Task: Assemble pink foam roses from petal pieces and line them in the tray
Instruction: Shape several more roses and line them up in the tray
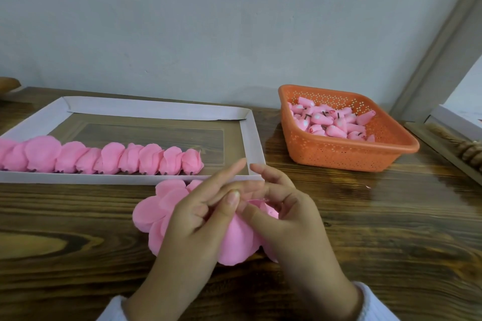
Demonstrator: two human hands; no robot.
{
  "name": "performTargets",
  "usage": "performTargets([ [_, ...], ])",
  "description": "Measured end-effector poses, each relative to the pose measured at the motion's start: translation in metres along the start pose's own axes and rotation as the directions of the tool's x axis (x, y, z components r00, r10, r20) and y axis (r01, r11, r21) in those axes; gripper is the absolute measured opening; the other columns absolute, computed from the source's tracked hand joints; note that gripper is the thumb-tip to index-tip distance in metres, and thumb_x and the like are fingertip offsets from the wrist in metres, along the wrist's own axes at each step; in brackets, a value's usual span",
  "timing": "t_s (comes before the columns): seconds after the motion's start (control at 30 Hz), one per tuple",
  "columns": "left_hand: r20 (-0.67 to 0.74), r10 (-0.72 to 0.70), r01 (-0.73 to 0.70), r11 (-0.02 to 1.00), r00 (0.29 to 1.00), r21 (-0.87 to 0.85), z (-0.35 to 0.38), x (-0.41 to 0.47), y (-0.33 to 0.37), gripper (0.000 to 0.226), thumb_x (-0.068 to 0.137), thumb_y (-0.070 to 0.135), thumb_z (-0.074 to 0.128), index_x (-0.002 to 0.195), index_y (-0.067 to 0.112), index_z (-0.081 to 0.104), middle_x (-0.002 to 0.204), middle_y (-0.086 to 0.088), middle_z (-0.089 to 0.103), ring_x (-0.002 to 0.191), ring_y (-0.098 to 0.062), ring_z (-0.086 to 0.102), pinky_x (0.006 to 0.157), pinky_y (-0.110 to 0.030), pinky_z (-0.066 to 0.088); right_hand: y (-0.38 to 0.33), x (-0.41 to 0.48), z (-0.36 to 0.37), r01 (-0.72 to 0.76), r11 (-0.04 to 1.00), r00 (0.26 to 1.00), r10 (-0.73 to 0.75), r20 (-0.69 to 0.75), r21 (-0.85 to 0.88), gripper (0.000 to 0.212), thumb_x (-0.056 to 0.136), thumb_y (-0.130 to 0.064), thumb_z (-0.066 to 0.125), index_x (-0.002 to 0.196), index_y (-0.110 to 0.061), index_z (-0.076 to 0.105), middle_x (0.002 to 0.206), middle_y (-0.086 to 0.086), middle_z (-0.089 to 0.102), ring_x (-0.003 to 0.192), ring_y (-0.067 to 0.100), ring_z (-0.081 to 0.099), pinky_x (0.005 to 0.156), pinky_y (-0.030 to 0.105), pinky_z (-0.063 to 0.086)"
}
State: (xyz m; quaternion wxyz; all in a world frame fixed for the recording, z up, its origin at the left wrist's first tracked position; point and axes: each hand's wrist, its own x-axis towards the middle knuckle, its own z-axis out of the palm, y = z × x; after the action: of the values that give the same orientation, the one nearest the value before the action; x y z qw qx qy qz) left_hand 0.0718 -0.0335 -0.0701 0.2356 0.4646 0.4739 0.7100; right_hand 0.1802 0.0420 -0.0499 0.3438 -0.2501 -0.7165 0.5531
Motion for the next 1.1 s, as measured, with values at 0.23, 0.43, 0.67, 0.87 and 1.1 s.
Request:
performTargets([
  [0.23,-0.003,-0.103,0.103,0.992,0.995,-0.076,0.001,0.000,-0.003,0.039,0.089,0.019,0.058,0.126,0.031,0.058,0.106,-0.002,0.073,0.107,-0.014,0.066,0.085,-0.015,0.049,-0.004,0.002,-0.002,-0.034,0.998,0.999,0.035,0.017,-0.057,0.014,0.075,-0.015,0.080,0.080,-0.028,0.080,0.110,-0.029,0.064,0.124,-0.012,0.043,0.106,0.039,0.041],
  [0.43,0.022,-0.199,0.199,0.960,0.980,-0.197,0.003,0.000,-0.001,0.043,0.081,0.016,0.051,0.122,0.024,0.058,0.106,-0.006,0.073,0.104,-0.017,0.068,0.079,-0.016,0.052,-0.003,0.001,-0.002,-0.066,0.995,0.998,0.066,-0.003,-0.070,0.002,0.075,-0.011,0.079,0.075,-0.013,0.079,0.114,-0.015,0.064,0.116,-0.013,0.049,0.091,0.020,0.048],
  [0.67,0.062,-0.178,0.187,0.968,0.982,-0.171,0.003,-0.001,0.003,0.040,0.086,0.022,0.051,0.126,0.026,0.055,0.111,0.001,0.072,0.109,-0.013,0.065,0.082,-0.013,0.050,-0.002,0.002,-0.002,-0.014,0.975,1.000,0.010,-0.018,-0.221,0.002,0.075,-0.021,0.077,0.073,-0.022,0.076,0.119,-0.021,0.057,0.122,-0.003,0.046,0.105,0.030,0.037],
  [0.87,0.113,0.019,-0.039,0.983,0.993,0.182,-0.009,-0.001,0.012,0.061,0.076,0.034,0.067,0.133,0.042,0.047,0.122,0.015,0.065,0.120,-0.002,0.056,0.092,-0.007,0.041,-0.008,0.007,-0.013,0.199,0.916,0.977,-0.212,0.001,-0.348,0.009,0.069,-0.032,0.075,0.065,-0.038,0.070,0.135,-0.026,0.044,0.136,0.000,0.029,0.109,0.020,0.024],
  [1.1,0.348,-0.070,-0.017,0.971,0.935,0.240,-0.011,0.001,0.013,0.098,0.069,0.012,0.070,0.143,0.051,0.019,0.102,0.007,0.069,0.097,-0.010,0.068,0.078,-0.016,0.051,-0.011,0.006,-0.015,0.388,0.814,0.917,-0.294,0.269,-0.432,0.008,0.069,-0.028,0.074,0.076,-0.032,0.074,0.152,-0.017,0.026,0.143,0.017,0.015,0.113,0.046,0.021],
])
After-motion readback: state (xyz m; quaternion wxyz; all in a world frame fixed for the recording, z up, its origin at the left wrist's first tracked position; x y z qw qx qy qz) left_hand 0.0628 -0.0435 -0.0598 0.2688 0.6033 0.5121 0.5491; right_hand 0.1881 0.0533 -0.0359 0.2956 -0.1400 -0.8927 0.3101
